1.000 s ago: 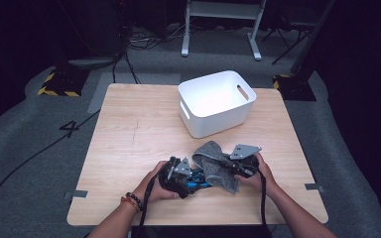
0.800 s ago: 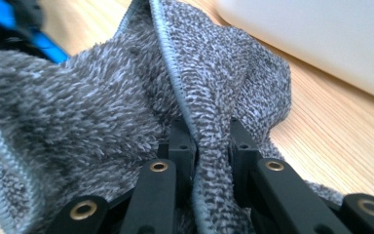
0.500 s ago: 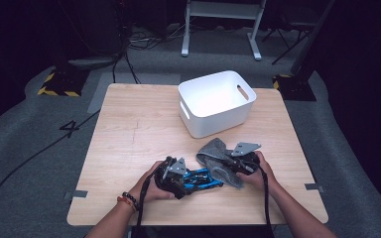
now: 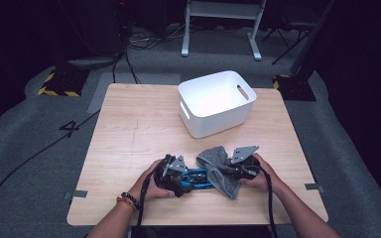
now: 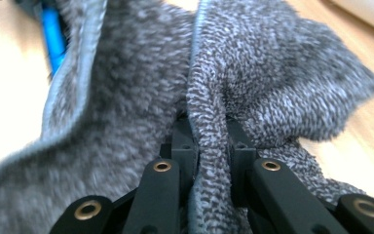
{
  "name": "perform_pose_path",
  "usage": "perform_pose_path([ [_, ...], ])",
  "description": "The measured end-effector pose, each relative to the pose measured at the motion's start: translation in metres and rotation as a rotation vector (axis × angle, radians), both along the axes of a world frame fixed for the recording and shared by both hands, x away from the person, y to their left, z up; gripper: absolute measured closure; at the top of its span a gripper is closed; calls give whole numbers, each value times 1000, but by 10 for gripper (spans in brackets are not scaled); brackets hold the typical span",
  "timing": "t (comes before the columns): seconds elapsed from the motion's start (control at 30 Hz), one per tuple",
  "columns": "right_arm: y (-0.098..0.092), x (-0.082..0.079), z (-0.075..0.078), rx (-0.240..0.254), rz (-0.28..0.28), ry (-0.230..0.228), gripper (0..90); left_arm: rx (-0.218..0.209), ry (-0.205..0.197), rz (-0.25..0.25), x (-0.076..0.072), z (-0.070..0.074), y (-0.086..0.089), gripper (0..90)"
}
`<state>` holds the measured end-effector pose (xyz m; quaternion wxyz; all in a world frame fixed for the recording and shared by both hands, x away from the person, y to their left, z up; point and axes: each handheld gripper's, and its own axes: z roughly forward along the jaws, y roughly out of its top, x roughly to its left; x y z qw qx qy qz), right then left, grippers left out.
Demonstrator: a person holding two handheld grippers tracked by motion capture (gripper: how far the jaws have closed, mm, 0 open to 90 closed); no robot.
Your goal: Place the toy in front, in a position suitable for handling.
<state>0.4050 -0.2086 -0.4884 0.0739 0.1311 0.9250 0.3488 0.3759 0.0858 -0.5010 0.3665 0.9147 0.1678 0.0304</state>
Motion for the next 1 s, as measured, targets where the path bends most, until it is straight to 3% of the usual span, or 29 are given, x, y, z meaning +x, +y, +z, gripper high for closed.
perform_pose_path([
  [0.1, 0, -4, 1, -12, 29, 4, 798, -4, 25, 10, 4, 0, 4, 137],
  [0.17, 0, -5, 1, -10, 34, 7, 798, -11, 21, 28, 5, 2, 8, 123],
  [0.27, -2, -7, 1, -13, 49, 12, 800, -52, 21, 84, 8, 5, 14, 52],
  [0.3, -3, -8, 1, -14, 54, 10, 800, -57, 32, 81, 8, 5, 16, 58],
  [0.33, -3, -11, 2, -21, 63, 12, 800, -68, 42, 66, 8, 5, 17, 136],
  [0.37, -3, -11, 2, -21, 63, 12, 800, -69, 53, 50, 8, 4, 17, 136],
  [0.6, -12, -18, 6, -72, 122, 7, 796, 2, 24, 26, 4, 1, 11, 164],
  [0.7, -18, -13, 7, -80, 47, -38, 790, 18, 12, 19, 3, 1, 10, 169],
  [0.73, -22, -4, 7, -26, -59, -61, 790, 28, 4, 11, 3, 2, 9, 174],
  [0.77, -23, -2, 7, 4, -98, -62, 787, 32, 2, 10, 3, 2, 8, 179],
  [0.8, -23, -2, 7, 4, -98, -62, 787, 34, -6, 5, 2, 2, 7, 179],
  [0.87, -22, 9, 6, 85, -192, -65, 781, 31, -24, -1, 1, 2, 5, 229],
  [1.0, -12, 14, 0, 90, -205, -54, 775, 27, -29, -2, -1, 1, -2, 231],
])
